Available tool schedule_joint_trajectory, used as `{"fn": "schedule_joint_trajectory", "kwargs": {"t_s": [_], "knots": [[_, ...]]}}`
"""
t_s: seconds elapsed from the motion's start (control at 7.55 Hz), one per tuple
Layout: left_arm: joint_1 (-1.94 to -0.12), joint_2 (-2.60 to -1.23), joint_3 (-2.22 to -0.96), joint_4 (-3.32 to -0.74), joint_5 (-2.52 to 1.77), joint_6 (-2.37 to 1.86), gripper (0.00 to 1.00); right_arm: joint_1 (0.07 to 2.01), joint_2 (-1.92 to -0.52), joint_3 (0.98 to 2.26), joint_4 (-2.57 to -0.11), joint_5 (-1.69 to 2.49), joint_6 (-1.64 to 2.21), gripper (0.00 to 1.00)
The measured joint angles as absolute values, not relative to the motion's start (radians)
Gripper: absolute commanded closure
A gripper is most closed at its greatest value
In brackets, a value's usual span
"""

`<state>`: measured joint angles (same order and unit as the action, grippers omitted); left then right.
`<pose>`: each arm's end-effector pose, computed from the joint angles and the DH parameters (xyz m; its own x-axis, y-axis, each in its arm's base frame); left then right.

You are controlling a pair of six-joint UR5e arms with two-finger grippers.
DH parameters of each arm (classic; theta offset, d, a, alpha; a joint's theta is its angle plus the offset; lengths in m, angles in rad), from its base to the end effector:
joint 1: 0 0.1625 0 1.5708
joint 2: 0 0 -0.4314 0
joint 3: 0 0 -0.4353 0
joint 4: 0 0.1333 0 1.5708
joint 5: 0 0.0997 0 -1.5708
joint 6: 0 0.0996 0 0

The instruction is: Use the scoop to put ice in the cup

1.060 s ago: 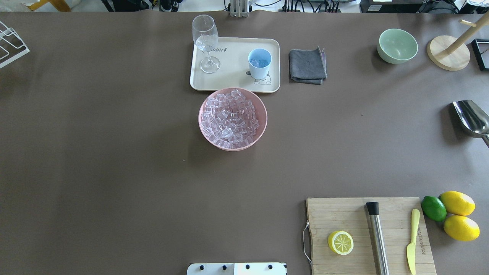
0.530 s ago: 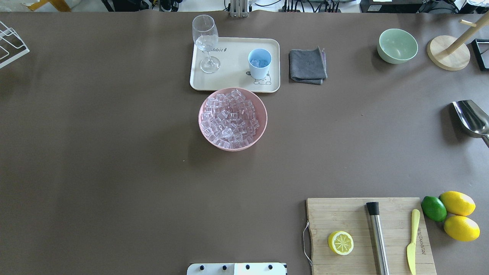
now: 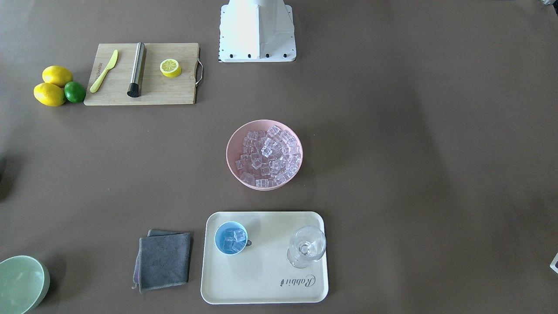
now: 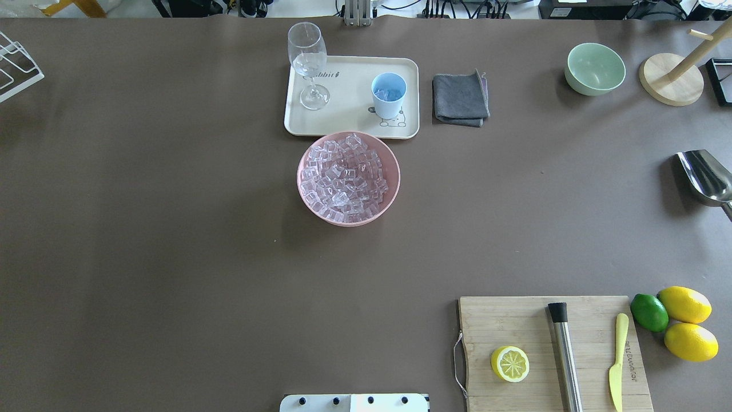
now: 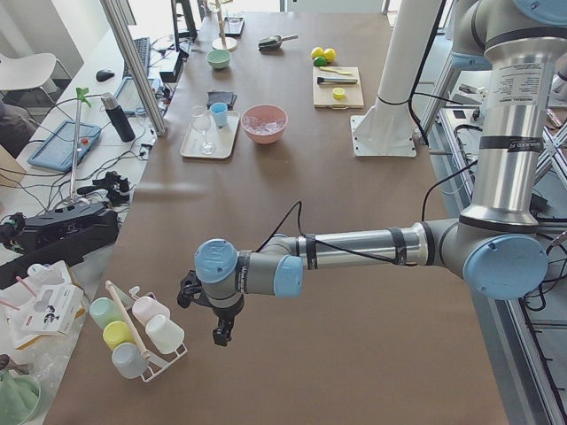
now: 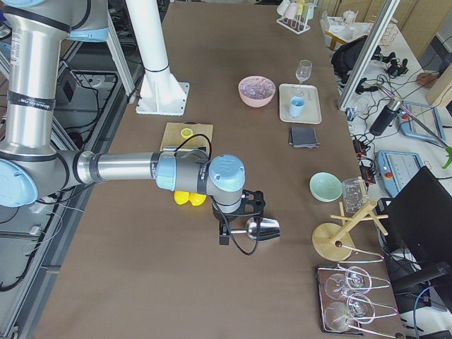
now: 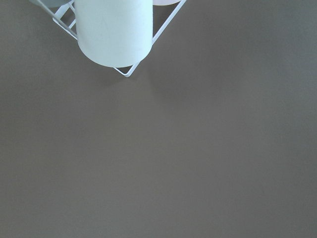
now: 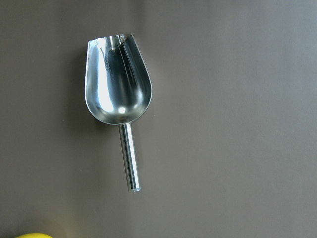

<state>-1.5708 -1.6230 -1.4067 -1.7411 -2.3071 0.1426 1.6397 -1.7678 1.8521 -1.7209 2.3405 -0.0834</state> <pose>-0.0664 -0.5589 0.7098 0.7334 0.1807 -0.6553 -0.1053 0.9826 0.1531 0.0944 -0.4386 0.6268 0.7165 0.0118 0.6975 -0.0090 0.9999 -0.0077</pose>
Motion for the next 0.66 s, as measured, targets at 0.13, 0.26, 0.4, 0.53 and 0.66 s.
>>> {"fn": "schedule_joint_trajectory", "kwargs": {"t_s": [0.13,0.26,0.4,0.53,0.66], "knots": [[-1.571,-1.623,-1.407,-1.741,-2.307,0.143,0.01,1.642,-1.769,1.853,-1.721,2.348,-0.084,0.00],[-1.570,-1.623,-1.407,-1.741,-2.307,0.143,0.01,1.643,-1.770,1.853,-1.721,2.352,-0.084,0.00],[-1.570,-1.623,-1.407,-1.741,-2.307,0.143,0.01,1.644,-1.770,1.853,-1.721,2.353,-0.084,0.00],[-1.570,-1.623,-1.407,-1.741,-2.307,0.143,0.01,1.644,-1.770,1.852,-1.721,2.352,-0.084,0.00],[-1.570,-1.623,-1.407,-1.741,-2.307,0.143,0.01,1.644,-1.769,1.852,-1.721,2.352,-0.084,0.00]]}}
